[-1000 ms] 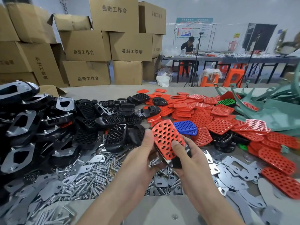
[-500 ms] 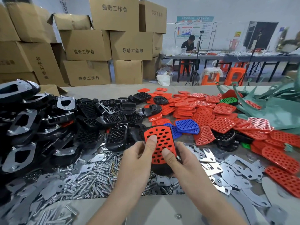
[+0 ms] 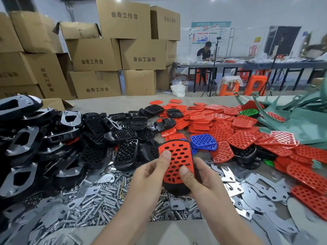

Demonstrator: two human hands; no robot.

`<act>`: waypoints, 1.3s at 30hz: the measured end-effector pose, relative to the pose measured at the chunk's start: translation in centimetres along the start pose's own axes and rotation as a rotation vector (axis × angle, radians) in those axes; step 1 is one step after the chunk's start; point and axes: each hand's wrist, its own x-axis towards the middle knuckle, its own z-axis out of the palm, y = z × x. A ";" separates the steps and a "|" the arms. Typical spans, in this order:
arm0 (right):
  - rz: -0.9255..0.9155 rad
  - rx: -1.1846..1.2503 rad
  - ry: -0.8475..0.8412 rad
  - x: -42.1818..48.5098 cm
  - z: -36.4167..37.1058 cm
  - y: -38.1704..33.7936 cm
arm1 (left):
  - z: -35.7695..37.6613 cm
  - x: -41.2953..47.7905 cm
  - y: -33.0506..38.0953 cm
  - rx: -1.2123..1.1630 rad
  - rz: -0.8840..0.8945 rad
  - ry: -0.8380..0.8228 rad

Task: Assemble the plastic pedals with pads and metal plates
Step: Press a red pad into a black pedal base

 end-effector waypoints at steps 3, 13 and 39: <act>0.046 0.024 0.011 0.1 0.0 0.0 | -0.2 0.5 -0.2 -0.146 -0.091 0.019; 0.127 0.066 -0.052 0.3 -0.6 0.2 | 1.1 2.1 1.2 -0.283 -0.354 0.157; 0.050 -0.058 -0.040 -0.2 -0.4 -1.5 | 0.5 1.1 0.8 -0.219 -0.198 0.007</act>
